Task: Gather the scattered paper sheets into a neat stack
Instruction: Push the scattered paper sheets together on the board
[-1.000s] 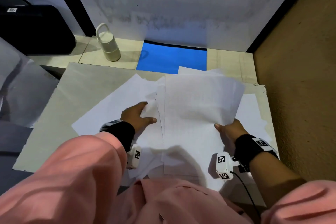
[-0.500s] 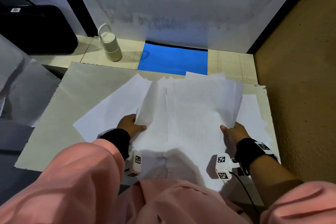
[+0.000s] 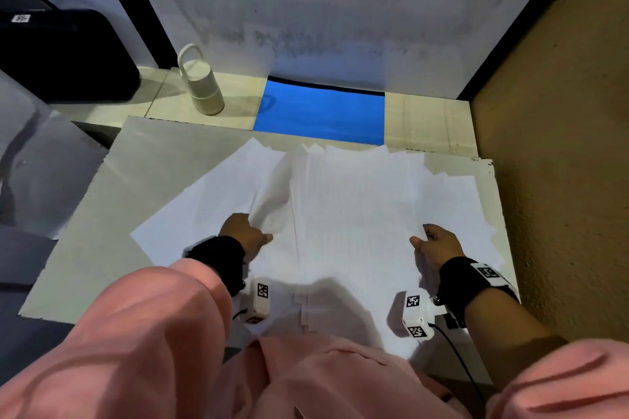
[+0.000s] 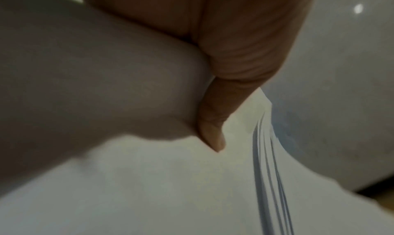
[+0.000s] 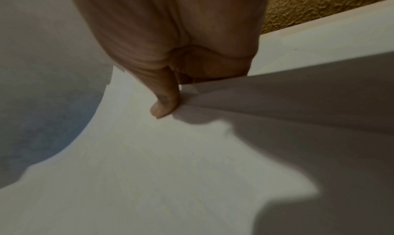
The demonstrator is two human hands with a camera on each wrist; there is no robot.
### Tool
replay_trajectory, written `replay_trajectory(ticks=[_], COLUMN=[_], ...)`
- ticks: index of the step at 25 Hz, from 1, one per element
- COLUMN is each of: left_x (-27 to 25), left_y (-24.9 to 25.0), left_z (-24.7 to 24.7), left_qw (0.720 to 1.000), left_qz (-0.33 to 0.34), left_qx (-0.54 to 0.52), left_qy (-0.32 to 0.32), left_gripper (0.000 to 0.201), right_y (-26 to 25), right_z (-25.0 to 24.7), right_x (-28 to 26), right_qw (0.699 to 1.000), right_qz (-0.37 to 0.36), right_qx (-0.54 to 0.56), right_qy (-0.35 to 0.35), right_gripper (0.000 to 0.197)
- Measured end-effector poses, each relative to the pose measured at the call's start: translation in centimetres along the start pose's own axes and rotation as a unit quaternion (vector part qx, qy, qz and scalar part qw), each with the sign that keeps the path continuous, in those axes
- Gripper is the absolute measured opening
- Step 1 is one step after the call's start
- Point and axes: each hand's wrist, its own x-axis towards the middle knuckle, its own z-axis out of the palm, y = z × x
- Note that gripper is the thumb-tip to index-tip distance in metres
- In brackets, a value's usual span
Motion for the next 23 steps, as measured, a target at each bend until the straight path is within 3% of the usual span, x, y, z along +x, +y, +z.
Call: replay_trajectory(ticks=[3, 6, 9, 16, 17, 19, 20, 23], left_x=[0.3, -0.3, -1.5, -1.9, -2.0, -2.0, -2.0, -2.9], left_y=[1.1, 1.7, 1.0, -0.2, -0.5, -1.0, -1.2, -0.8], left_z=[-2.2, -2.3, 0.4, 2.1, 2.1, 2.3, 2.6, 4.5], left_qw=[0.999, 0.999, 0.999, 0.984, 0.984, 0.984, 0.979, 0.968], left_qz=[0.022, 0.034, 0.014, -0.06, -0.076, -0.115, -0.13, -0.144], left_qx=[-0.009, 0.002, -0.016, -0.162, -0.154, -0.137, -0.16, -0.201], left_qy=[0.029, -0.01, -0.043, 0.042, 0.038, 0.012, -0.002, -0.044], left_gripper=[0.048, 0.045, 0.053, 0.041, 0.042, 0.047, 0.053, 0.074], right_y=[0.2, 0.4, 1.2, 2.5, 2.8, 3.8, 4.0, 3.4], right_z=[0.4, 1.4, 2.2, 1.0, 1.0, 1.0, 1.1, 1.7], right_x=[0.1, -0.7, -0.8, 0.4, 0.5, 1.0, 1.0, -0.1], right_qw=[1.0, 0.995, 0.986, 0.996, 0.997, 0.995, 0.994, 0.991], right_qz=[-0.015, 0.02, 0.081, 0.04, 0.039, 0.049, 0.052, 0.046], right_qx=[0.008, 0.077, 0.063, -0.021, -0.016, -0.019, -0.028, -0.07], right_qy=[0.001, -0.062, -0.13, -0.073, -0.07, -0.079, -0.088, -0.108], right_gripper=[0.034, 0.067, 0.083, 0.059, 0.056, 0.074, 0.073, 0.042])
